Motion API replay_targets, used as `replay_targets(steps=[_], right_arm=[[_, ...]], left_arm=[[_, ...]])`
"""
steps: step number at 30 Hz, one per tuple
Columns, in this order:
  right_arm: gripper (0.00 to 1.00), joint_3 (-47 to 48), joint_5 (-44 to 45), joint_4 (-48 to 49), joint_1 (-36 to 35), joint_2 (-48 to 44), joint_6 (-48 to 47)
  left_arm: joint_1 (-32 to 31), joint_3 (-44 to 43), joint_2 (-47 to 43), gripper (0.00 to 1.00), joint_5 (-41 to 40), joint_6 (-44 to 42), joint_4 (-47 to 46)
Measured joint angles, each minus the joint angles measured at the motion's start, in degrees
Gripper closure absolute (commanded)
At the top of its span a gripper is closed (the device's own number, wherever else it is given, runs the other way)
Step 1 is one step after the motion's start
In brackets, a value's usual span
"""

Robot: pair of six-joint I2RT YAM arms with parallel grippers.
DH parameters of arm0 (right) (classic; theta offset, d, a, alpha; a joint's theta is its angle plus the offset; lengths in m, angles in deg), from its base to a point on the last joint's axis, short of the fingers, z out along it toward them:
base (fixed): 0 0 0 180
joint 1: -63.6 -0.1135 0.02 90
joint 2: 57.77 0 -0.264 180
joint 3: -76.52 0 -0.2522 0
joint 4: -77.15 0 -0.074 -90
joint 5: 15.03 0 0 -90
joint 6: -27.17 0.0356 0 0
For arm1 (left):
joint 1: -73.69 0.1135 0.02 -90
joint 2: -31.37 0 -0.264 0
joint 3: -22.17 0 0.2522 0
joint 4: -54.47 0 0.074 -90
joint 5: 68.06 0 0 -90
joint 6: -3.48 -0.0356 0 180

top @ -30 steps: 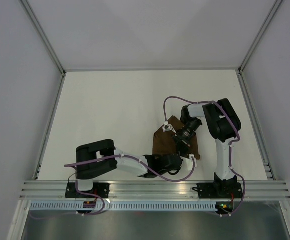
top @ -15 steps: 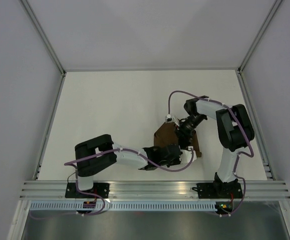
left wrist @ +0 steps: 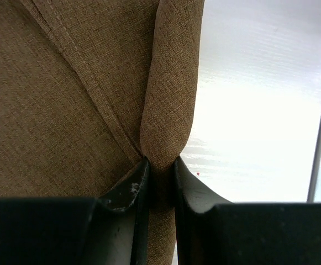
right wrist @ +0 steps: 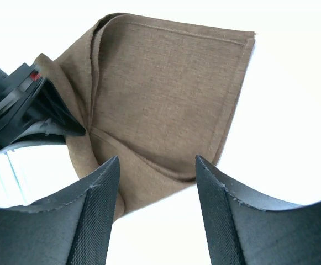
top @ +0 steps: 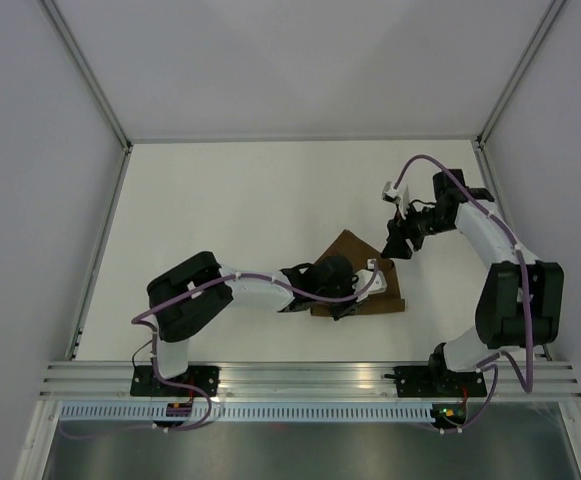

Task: Fold the napkin, place the utensils inside, and roll it up
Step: Roll the napkin at the center of the board.

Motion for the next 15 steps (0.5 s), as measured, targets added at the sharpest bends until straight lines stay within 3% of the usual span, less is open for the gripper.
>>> replay_targets(steps=[10,15], right_arm=[[0.31,-22.7,0.6,6.8,-1.7,-24.0,-6.3],[0.29,-30.2,4.5,9.6,-8.5,-31.4,-7.9]], left_arm=[[7.4,-8.5,6.5,0.96,19.4,6.1,7.5],[10.3,-11.4,9.6,0.95,26.9,9.4,9.3]])
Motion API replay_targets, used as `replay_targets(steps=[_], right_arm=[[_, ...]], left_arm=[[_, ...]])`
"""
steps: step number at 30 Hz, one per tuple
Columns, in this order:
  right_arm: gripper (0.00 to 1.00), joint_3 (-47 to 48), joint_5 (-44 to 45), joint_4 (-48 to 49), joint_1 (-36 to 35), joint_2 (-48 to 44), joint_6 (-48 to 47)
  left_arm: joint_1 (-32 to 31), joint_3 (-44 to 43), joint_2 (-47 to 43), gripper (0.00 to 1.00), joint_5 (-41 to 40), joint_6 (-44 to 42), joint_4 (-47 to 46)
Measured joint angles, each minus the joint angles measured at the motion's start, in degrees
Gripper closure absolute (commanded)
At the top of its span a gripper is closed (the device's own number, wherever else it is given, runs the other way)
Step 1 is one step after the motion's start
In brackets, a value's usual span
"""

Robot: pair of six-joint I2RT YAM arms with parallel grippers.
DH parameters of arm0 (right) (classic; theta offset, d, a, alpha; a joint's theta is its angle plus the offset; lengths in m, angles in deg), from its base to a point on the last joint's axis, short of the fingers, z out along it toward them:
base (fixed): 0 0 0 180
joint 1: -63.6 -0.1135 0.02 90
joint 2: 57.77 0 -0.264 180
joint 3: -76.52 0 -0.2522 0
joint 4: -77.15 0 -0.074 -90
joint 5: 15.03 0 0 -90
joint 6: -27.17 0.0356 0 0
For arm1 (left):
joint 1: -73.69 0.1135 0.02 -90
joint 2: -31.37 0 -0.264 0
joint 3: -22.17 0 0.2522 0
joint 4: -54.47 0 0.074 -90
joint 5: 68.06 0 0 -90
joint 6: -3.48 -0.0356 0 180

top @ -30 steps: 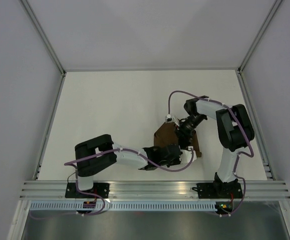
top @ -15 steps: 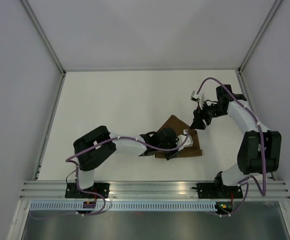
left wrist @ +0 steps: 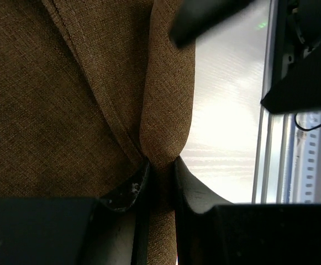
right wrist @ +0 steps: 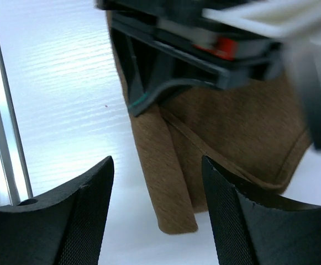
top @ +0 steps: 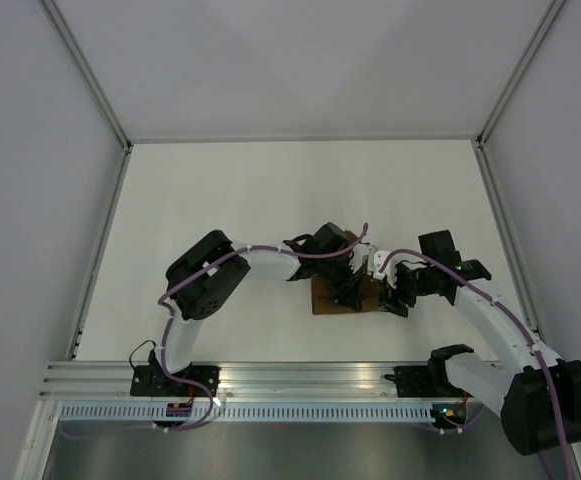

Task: Fold the napkin, place the utensils inside, and roll it up
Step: Roll the napkin at the center of the board.

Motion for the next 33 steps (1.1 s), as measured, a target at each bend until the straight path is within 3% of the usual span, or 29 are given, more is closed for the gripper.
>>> replay_targets(steps=[8,17,22,26,29,30,33], right_arm=[[0.29,-8.8,8.0,10.2,-13.0,-2.3,3.0],[0.34,-11.5,14.4,21.0,-18.6,0.5,6.2],[0.42,-11.7,15.1,22.4,-20.5,2.4,6.9],[0.59,-11.7,14.8,22.1,-21.0,3.6,6.9],[0.67,-11.6,14.2,22.0,-21.1,5.1,6.9],[0.68,-11.3,13.9,22.0,-21.1,5.7,6.9],[0.75,-10.4,13.4,21.6,-21.1,7.3,6.8]], left_arm=[[1.7,-4.1,3.4,0.95,5.7,2.3,4.2],[1.7,-7.0,5.6,0.94,9.4,3.7,8.9],[2.0,-8.1,6.4,0.92,10.1,4.5,10.5],[2.2,-8.9,6.8,0.89,10.5,5.2,11.6],[2.4,-9.7,7.3,0.80,10.6,5.8,12.6],[2.4,-9.8,7.4,0.69,10.6,6.0,12.9],[2.6,-9.9,7.4,0.57,10.7,6.5,13.7]])
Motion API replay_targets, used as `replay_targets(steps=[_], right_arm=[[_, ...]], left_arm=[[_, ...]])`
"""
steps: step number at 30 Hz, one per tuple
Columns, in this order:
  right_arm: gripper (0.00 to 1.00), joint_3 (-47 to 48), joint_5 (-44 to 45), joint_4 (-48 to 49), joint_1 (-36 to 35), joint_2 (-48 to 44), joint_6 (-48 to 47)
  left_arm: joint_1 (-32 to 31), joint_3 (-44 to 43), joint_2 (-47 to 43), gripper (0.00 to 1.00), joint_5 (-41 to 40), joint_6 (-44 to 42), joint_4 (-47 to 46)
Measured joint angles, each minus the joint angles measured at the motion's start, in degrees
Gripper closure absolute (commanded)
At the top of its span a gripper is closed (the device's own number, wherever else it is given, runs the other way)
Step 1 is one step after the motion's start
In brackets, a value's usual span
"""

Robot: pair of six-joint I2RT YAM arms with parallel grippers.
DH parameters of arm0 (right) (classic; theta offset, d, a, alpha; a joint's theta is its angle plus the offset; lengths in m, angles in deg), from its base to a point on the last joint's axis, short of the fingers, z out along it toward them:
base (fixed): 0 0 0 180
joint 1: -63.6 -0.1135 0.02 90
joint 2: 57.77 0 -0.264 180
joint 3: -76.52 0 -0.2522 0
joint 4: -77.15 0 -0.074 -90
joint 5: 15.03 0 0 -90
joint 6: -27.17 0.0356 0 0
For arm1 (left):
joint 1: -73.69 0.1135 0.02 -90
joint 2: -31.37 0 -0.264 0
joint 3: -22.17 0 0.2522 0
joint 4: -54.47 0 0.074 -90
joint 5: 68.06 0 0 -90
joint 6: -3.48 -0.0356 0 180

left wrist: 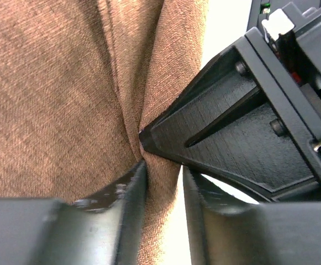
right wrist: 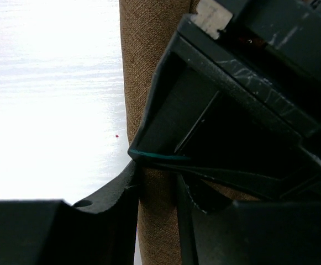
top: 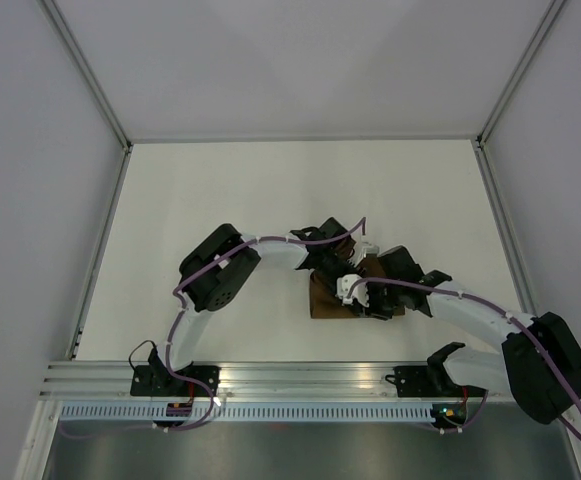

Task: Fold the napkin, place the utensils inside, and roll it up
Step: Roll the napkin at the center of the board.

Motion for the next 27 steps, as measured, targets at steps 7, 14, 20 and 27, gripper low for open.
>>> replay_targets(steps=[7,14,20,27], right_arm=[[0.82,1.7,-1.0,-0.9,0.0,2.9,-0.6],[0.83,4.8,-3.2,-2.8,0.4,7.2,-2.0],[0.83,9.6,-5.8,-7.8,1.9,12.9,-4.3],[0.83,16.9,-10.3,-16.3,5.0,21.5,-8.5]], left_arm=[[0.9,0.8,-1.3,0.49,-0.9,1.8,0.7],[2.4,4.7,-6.0,0.46,-6.3,3.7,0.7],[7.0,11.8,-13.2,0.46,-10.3,6.0,-2.3],[11.5,24.5,-27.5,0.46,-17.3,9.6,-13.2]])
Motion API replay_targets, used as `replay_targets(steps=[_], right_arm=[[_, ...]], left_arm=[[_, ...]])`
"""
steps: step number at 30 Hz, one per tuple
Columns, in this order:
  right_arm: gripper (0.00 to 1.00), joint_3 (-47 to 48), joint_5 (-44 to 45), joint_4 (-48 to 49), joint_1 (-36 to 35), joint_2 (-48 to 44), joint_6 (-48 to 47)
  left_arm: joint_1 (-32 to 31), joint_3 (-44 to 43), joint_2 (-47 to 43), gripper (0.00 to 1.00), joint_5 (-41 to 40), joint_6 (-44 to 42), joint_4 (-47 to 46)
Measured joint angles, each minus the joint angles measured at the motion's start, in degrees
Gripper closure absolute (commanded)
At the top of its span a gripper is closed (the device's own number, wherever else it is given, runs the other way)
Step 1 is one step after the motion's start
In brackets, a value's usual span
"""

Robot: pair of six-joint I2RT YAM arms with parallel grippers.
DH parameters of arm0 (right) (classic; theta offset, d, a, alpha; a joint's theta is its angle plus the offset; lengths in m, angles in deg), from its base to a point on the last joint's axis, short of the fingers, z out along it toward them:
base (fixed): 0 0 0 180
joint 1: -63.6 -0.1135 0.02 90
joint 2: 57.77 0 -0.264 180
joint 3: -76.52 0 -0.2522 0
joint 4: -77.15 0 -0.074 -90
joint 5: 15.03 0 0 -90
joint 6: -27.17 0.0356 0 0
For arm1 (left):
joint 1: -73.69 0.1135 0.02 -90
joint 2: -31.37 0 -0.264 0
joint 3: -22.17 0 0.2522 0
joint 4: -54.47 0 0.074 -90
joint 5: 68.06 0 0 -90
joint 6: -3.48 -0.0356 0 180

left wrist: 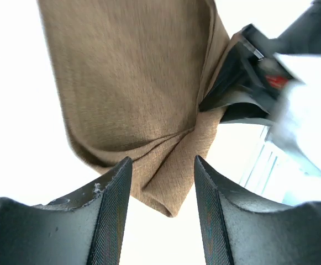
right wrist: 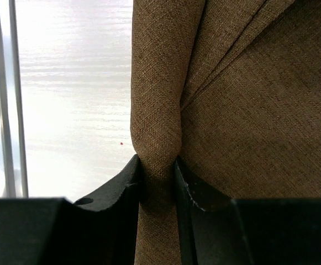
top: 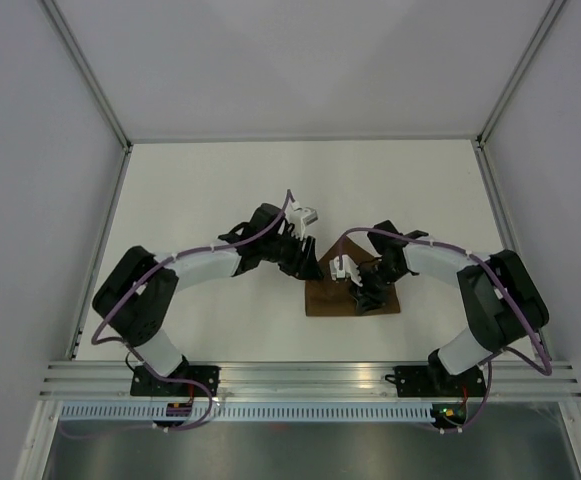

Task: Fold the napkin, place the utensils inside, and roll it up
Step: Roll the napkin at the center of the board.

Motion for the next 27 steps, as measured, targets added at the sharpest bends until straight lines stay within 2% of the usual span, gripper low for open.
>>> replay_targets(steps=[6,10,15,20,27], right_arm=[[0.83,7.9,-4.3,-9.9,3.3,9.6,-4.1],[0.83,12.4,-6.4,-15.4,4.6,14.9,-5.9],[0.83,15.9,-7.8,-19.9,5.6,19.3,-6.9],[0.83,18.8,-8.7,-23.5,6.2,22.7,-7.0],[0.82,22.6,-9.8,-28.2,7.0,27.4,-7.1]], left_arm=[[0.2,12.0,-15.0,0.46,-8.4,1.7,-10.3],[-2.5,17.2,-22.8,0.44,-15.5,1.1,-13.8],[-15.1,18.0,-27.2,0.44,-29.9,-5.3,-14.0],[-26.9,17.0,-22.6,0.44,-42.2,-13.2,-12.9],[-37.0,9.8,-6.5,0.43,-53.9,-24.6,-11.9]])
